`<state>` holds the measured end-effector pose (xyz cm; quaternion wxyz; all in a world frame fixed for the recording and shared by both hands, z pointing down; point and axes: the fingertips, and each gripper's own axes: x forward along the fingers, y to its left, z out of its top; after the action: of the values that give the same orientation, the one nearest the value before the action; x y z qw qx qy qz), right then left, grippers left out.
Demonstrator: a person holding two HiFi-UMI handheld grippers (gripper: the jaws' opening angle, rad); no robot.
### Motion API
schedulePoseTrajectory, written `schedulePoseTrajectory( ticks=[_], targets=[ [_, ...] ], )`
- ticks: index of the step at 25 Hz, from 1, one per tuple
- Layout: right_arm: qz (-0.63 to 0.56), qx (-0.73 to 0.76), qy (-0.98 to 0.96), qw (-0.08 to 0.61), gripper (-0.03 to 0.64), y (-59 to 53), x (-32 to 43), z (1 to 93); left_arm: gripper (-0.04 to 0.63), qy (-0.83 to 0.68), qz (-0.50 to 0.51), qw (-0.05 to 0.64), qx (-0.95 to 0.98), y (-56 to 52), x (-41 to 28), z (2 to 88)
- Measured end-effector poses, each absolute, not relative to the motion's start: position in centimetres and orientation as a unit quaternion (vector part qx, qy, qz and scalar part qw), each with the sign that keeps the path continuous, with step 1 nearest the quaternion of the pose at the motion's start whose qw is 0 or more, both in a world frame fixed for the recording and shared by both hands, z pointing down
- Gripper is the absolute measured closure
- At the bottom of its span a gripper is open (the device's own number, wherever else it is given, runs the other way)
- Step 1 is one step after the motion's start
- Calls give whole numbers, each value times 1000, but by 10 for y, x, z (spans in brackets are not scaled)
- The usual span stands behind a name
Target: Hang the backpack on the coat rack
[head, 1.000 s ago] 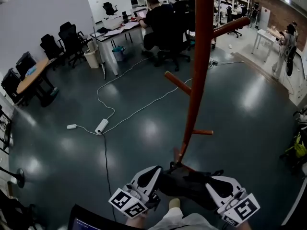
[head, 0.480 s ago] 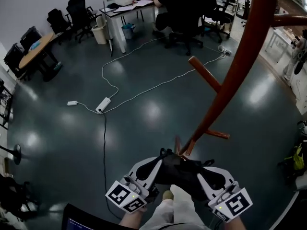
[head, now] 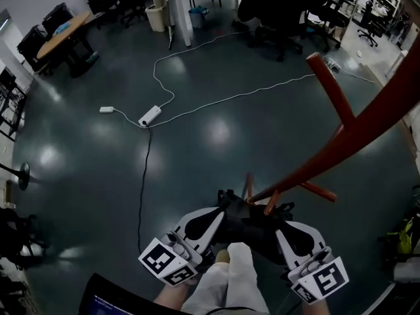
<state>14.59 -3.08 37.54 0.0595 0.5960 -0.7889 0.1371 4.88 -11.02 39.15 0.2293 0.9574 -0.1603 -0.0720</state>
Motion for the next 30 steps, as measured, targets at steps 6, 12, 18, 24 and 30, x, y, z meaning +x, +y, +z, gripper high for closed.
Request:
schedulePoseTrajectory(
  ticks=[6,12,18,24,30],
  targets=[
    [146,589,-792,60,574,-45,156,391,586,-169,-78,236,954,-118,59,412],
    [165,593,-786,58,574,-56,172,412,586,-182,-85,239,950,-130,66,427],
    [176,597,-780,54,575,-64,177,426,586,-178,-81,247,949,-134,70,442],
    [184,591,-783,59,574,-74,167,439,585,-179,-91,250,947,-142,66,448],
    [172,606,-772,86,574,-76,170,442,584,-181,-97,252,946,-148,71,444]
  ],
)
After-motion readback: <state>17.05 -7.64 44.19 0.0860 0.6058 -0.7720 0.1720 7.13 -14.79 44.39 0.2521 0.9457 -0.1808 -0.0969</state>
